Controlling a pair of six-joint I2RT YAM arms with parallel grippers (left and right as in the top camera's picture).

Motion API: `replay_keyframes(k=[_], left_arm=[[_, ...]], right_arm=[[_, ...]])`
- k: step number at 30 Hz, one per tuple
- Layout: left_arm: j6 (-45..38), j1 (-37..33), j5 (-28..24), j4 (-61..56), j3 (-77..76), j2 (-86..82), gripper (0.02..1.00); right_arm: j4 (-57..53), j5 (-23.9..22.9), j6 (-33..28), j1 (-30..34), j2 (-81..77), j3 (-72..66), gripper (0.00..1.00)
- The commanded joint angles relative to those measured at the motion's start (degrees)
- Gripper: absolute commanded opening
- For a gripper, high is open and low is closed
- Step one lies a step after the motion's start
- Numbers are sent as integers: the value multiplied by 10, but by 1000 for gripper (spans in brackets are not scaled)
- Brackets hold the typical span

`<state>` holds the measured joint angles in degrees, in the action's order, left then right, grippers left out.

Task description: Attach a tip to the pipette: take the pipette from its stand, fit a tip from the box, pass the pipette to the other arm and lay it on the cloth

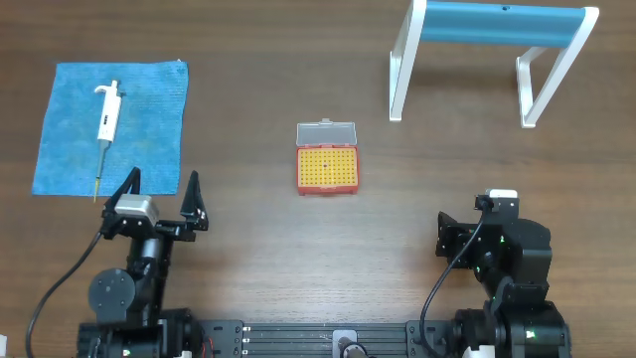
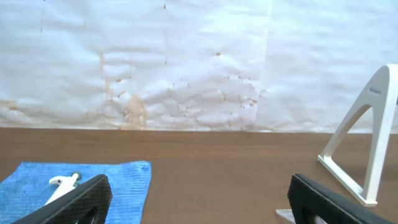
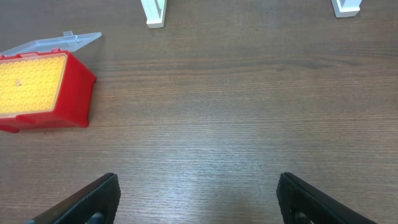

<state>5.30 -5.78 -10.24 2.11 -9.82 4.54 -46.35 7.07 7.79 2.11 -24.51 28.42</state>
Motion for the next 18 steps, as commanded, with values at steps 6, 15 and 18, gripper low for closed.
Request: replay_keyframes(k=[6, 15, 18], left_arm=[[20, 2, 33, -28, 68, -28, 917], [18, 2, 51, -38, 95, -43, 919], [20, 2, 51, 5, 95, -44, 919]], right_arm=[[1, 5, -8, -3, 3, -2, 820], [1, 5, -8, -3, 3, -2, 822], [1, 5, -8, -3, 3, -2, 822]])
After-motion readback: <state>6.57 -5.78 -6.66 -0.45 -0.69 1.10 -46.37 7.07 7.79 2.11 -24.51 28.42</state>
